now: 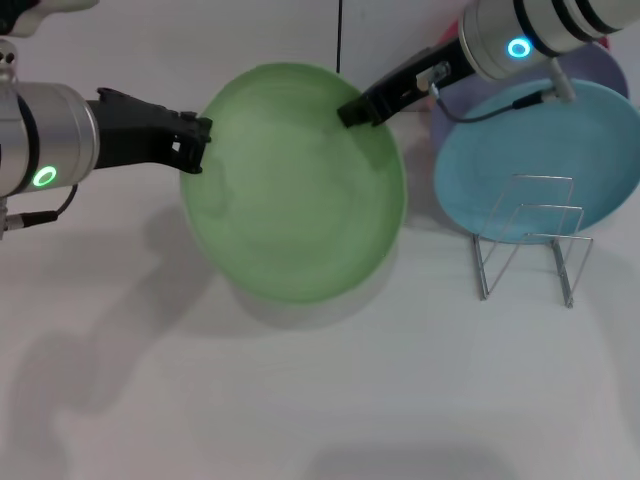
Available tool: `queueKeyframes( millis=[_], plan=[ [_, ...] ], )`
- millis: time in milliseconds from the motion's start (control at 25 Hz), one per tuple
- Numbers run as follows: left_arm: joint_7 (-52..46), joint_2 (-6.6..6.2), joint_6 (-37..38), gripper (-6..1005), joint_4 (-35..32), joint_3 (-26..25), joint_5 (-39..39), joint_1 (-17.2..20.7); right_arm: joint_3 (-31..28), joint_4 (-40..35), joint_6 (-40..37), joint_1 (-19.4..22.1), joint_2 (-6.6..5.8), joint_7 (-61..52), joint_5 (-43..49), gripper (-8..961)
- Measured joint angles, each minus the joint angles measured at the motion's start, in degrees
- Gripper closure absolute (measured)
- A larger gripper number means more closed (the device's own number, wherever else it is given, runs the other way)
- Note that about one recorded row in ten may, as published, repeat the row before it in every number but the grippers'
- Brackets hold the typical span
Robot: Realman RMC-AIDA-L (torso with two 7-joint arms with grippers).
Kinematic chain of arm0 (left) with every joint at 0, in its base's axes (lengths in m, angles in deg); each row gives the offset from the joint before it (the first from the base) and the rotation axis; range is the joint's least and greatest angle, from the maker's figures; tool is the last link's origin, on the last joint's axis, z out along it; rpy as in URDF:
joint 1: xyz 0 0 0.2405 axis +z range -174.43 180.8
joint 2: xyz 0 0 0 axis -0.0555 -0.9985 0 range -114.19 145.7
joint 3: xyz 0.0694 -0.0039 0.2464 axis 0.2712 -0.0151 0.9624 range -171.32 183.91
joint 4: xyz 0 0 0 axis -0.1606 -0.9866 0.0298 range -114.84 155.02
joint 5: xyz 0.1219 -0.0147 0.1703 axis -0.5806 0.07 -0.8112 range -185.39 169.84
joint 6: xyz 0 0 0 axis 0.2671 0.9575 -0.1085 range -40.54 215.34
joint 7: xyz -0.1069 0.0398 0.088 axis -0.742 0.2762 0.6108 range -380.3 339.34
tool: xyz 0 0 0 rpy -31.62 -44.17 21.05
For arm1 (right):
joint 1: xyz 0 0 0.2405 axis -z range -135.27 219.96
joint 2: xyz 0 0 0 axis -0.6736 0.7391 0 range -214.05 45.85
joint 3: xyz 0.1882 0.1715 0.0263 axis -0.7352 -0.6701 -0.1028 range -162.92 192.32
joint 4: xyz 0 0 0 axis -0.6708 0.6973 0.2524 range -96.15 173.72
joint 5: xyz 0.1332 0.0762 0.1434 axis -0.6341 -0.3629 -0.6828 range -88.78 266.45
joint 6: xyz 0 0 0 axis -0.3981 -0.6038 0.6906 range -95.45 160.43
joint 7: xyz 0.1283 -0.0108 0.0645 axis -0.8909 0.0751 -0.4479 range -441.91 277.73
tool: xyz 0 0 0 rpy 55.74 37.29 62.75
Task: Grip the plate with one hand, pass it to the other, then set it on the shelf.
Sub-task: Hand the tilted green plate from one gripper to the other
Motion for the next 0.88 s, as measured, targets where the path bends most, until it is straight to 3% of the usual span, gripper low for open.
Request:
queueKeyframes(
  millis=[200,560,800,880],
  plan=[
    [1.54,0.16,1.33,916,0.54,0.78,1.70,-0.04,1.76,-1.18,-0.14,-0.18,0.19,-0.88,0.75,861],
    [2.33,0.25,2.52,768,0.88,1.06,2.34,-0.18,2.34,-1.92,0.05,0.41,0.42,-1.23,1.68,862],
    [2.51,0.23,2.70,519,1.09,1.06,2.37,-0.22,2.06,-2.12,-0.04,0.51,0.42,-1.29,2.19,862],
    [2.52,0.20,2.74,310,1.38,1.04,2.37,-0.20,2.07,-2.43,-0.05,0.66,0.42,-1.29,2.19,862]
  ],
)
